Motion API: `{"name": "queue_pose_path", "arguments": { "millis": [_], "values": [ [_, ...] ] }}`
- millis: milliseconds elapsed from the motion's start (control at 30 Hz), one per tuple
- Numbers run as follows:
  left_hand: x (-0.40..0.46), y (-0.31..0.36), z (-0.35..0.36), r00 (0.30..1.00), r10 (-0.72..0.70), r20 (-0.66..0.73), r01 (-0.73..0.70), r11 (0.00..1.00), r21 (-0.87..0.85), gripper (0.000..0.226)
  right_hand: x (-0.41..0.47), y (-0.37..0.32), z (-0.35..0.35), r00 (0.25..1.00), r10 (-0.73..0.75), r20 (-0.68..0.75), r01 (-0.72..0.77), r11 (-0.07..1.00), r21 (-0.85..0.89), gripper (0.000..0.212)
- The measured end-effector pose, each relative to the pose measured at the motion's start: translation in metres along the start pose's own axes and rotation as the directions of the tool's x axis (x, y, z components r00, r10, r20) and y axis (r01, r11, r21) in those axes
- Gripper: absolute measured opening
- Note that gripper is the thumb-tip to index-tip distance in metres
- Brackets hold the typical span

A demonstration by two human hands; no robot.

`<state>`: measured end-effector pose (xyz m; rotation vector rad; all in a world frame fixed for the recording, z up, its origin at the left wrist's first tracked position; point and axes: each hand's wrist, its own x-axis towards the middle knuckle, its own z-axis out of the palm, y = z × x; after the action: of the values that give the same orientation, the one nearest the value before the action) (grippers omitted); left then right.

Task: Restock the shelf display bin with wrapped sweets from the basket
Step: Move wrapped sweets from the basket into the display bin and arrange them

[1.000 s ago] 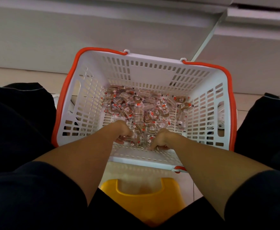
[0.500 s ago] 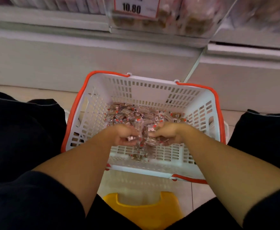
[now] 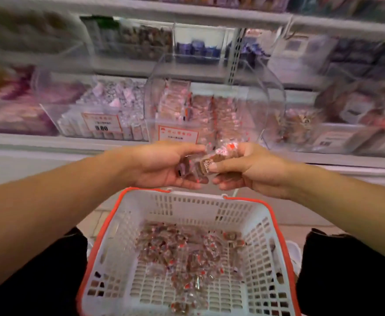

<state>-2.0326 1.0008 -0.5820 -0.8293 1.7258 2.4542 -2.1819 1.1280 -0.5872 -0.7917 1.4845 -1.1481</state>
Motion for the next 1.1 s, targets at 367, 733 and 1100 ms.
{"name": "queue_pose_path", "arguments": {
  "millis": [367, 733, 1100],
  "values": [
    [-0.014, 0.017, 0.002, 0.970, 0.206, -0.130, -0.217, 0.973, -0.077, 0.005, 0.002, -0.041, -0.001, 0.910, -0.415, -0.006, 0.327, 0.724, -0.608, 0.023],
    [-0.009, 0.026, -0.011, 0.959, 0.260, -0.108, -0.273, 0.953, -0.129, 0.015, -0.006, -0.067, -0.033, 0.904, -0.425, 0.055, 0.401, 0.793, -0.459, 0.038],
    [-0.019, 0.021, 0.005, 0.934, 0.340, -0.111, -0.347, 0.936, -0.060, 0.016, -0.011, -0.033, 0.010, 0.898, -0.438, -0.046, 0.330, 0.738, -0.588, 0.081]
  ]
}}
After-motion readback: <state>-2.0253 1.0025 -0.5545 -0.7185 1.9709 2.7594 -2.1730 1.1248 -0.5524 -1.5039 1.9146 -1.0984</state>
